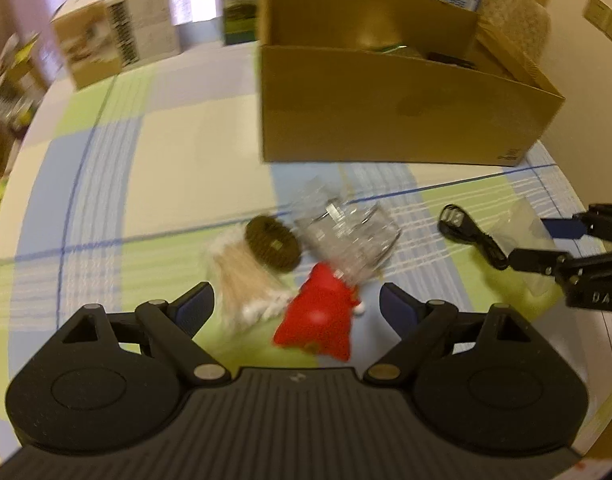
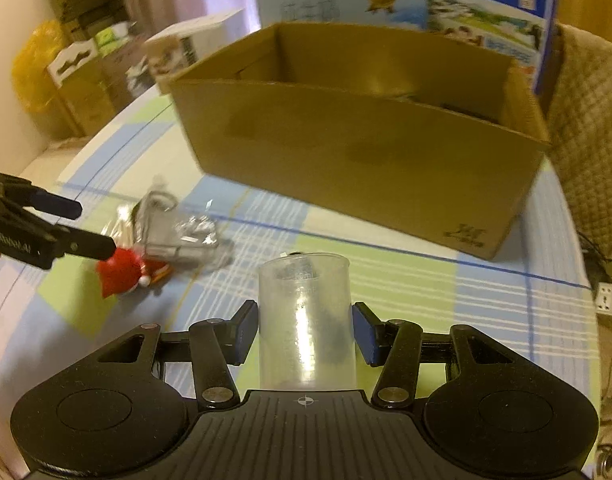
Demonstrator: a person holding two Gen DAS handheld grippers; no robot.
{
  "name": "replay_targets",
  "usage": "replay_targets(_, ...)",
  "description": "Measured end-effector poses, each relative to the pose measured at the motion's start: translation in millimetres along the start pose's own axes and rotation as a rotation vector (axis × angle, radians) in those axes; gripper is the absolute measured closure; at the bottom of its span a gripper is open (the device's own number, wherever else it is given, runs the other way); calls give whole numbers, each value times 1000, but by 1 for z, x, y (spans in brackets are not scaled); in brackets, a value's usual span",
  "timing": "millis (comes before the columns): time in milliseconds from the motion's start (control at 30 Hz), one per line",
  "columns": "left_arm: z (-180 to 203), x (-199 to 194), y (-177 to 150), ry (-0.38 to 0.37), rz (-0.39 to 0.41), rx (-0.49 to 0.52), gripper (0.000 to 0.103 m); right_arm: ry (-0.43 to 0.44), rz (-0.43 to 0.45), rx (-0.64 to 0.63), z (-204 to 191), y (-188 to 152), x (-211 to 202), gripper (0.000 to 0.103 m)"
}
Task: Organize objects
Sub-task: 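Grasp the clear plastic tray with the left gripper while right holds the cup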
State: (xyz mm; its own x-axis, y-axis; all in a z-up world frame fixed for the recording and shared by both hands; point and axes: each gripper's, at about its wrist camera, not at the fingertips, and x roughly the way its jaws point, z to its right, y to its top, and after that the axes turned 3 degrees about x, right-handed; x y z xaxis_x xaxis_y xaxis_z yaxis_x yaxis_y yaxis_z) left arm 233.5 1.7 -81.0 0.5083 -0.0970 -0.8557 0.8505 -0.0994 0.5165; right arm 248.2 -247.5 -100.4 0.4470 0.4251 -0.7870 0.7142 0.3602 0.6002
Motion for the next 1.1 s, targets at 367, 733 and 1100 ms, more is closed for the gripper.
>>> replay_targets(367,30,29,24,-46,49,276,12,-79,3,97,29,-12,-13,55)
replay_targets(733,47,62,31,-36,-9,437,15,-110,-4,136,39,-17,-14,55)
replay_targets(1100,49,66,33,-37,-29,513,33,-115,-5,133,38,-16,-14,55)
